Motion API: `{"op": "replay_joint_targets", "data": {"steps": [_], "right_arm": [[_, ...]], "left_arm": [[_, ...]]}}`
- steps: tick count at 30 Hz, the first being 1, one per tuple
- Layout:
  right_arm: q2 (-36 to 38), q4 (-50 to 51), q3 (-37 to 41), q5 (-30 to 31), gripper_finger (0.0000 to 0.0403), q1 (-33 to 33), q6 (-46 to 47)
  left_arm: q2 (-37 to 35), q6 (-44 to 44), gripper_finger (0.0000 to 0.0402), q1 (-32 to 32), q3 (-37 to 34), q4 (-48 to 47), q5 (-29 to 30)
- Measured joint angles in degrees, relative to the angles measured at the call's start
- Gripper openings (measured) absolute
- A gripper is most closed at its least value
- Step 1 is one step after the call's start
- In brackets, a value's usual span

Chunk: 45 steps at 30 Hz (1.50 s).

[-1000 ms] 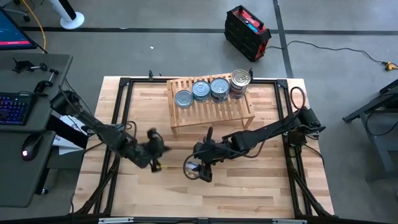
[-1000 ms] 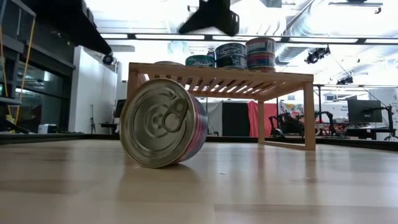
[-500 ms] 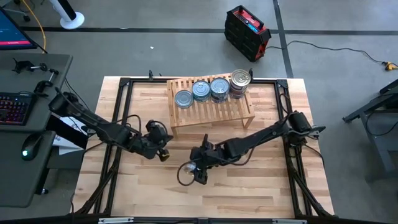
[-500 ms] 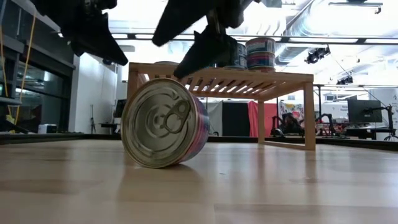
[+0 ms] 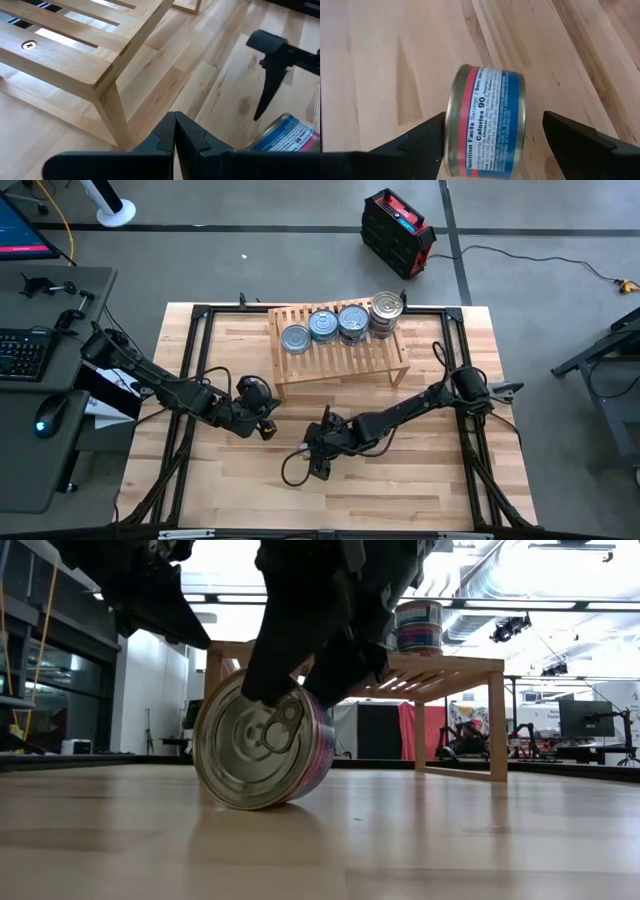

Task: Stack canned seafood by type on shelf
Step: Stack the pink tuna can on the stacked pink tuna cans on the shelf

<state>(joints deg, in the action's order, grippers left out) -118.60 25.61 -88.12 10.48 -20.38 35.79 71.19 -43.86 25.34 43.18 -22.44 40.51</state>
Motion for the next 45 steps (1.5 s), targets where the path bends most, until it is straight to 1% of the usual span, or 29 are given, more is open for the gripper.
{"op": "replay_joint_targets", "data": {"steps": [3,5,7,9,10,14,17,20,21,23,26,28,30,31,33,35,37,39,40,42,45], "right_arm": [[-0.2,0.0,0.0,-1.1,0.0298,0.0,0.1],[-0.2,0.0,0.0,-2.2,0.0276,0.0,0.9],[-0.2,0.0,0.0,-3.2,0.0236,0.0,2.0],[-0.2,0.0,0.0,-4.0,0.0181,0.0,3.0],[0.0,0.0,0.0,-4.8,0.0161,0.0,2.9],[2.4,4.3,0.0,-6.3,0.0163,0.0,2.1],[6.9,13.4,0.0,-5.6,0.0163,-0.7,0.5],[12.1,21.8,3.0,-4.6,0.0163,-2.4,1.4],[14.2,24.2,4.7,-4.7,0.0163,-3.2,2.9],[19.2,25.5,9.3,-4.6,0.0163,-5.1,7.7],[28.6,23.9,17.8,-4.3,0.0163,-8.9,18.8],[34.5,20.0,23.2,-2.7,0.0163,-12.1,27.1],[40.4,14.1,27.3,2.2,0.0163,-15.2,33.4],[43.3,10.7,28.8,6.7,0.0163,-16.6,35.1],[48.4,3.6,31.2,18.1,0.0163,-18.3,35.9],[52.8,-2.0,32.5,30.1,0.0163,-18.2,33.1],[56.9,-5.3,32.7,41.2,0.0163,-16.7,28.7],[60.6,-6.5,32.2,49.3,0.0163,-13.9,24.9],[62.2,-6.9,31.9,52.1,0.0163,-12.0,23.5],[65.2,-7.1,31.4,55.1,0.0163,-7.5,21.9],[69.2,-7.1,31.2,54.5,0.0163,0.9,20.8]], "left_arm": [[0.0,0.0,0.0000,0.0,0.0,0.0,0.0],[0.0,0.0,0.0000,0.0,0.0,0.0,0.0],[0.0,0.0,0.0000,0.0,0.0,0.0,0.0],[0.0,0.0,0.0000,0.0,0.0,0.0,0.0],[0.0,0.0,0.0000,0.0,0.0,0.0,0.0],[0.0,0.6,0.0000,0.0,0.0,-0.2,0.0],[0.0,0.6,0.0000,0.0,0.0,-1.0,0.1],[0.0,0.4,0.0000,0.0,0.0,-1.7,0.1],[0.0,0.4,0.0000,0.0,0.0,-1.7,0.1],[0.0,0.4,0.0000,0.0,0.0,-1.7,0.1],[0.0,0.4,0.0000,0.0,0.0,-1.2,0.1],[0.0,0.2,0.0000,0.0,0.0,-0.8,0.1],[0.0,0.2,0.0000,0.0,0.0,-0.2,0.1],[0.0,0.2,0.0000,-0.1,0.0,0.2,0.1],[0.0,0.2,0.0000,-0.4,0.0,0.9,0.1],[0.0,0.3,0.0000,-1.1,0.0,2.2,0.1],[0.0,0.7,0.0000,-1.9,0.0,3.5,0.2],[0.0,1.3,0.0000,-2.7,0.0,4.9,0.2],[0.0,1.5,0.0000,-3.0,0.0,5.8,0.2],[0.0,1.5,0.0001,-3.6,0.0,7.1,0.2],[0.0,1.5,0.0001,-4.0,0.0,8.5,0.2]]}}
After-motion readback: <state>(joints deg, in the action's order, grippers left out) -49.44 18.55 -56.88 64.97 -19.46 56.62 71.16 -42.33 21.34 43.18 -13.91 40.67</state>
